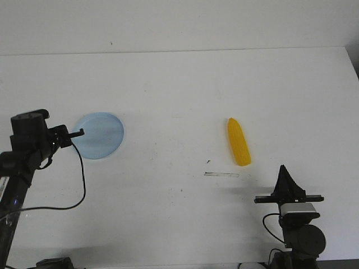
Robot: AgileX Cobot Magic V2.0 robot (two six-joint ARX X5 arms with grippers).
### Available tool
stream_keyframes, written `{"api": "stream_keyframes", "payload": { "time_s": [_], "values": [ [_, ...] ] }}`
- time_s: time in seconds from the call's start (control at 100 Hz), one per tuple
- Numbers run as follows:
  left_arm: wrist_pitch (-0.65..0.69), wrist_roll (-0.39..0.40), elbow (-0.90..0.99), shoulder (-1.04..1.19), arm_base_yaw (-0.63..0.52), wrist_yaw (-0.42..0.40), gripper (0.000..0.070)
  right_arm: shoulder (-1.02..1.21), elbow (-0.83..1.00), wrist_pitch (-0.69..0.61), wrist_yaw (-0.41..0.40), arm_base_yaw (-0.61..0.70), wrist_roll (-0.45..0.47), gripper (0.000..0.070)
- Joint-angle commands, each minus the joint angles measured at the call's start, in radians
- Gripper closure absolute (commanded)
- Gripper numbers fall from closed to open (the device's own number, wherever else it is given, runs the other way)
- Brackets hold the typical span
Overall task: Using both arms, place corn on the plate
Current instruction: 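Reach the left gripper forward to the near rim of the blue plate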
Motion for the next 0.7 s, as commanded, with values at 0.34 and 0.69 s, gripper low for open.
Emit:
{"api": "stream_keyframes", "payload": {
  "time_s": [0.34, 0.69],
  "values": [
    [-0.092, -0.056, 0.109, 0.299, 0.232, 0.387, 0.0699, 0.0, -0.002, 0.01, 0.001, 0.002, -0.004, 0.0698],
    [-0.082, -0.079, 0.109, 0.47, 0.227, 0.387, 0.0486, 0.0, -0.002, 0.01, 0.001, 0.002, -0.004, 0.0698]
  ]
}}
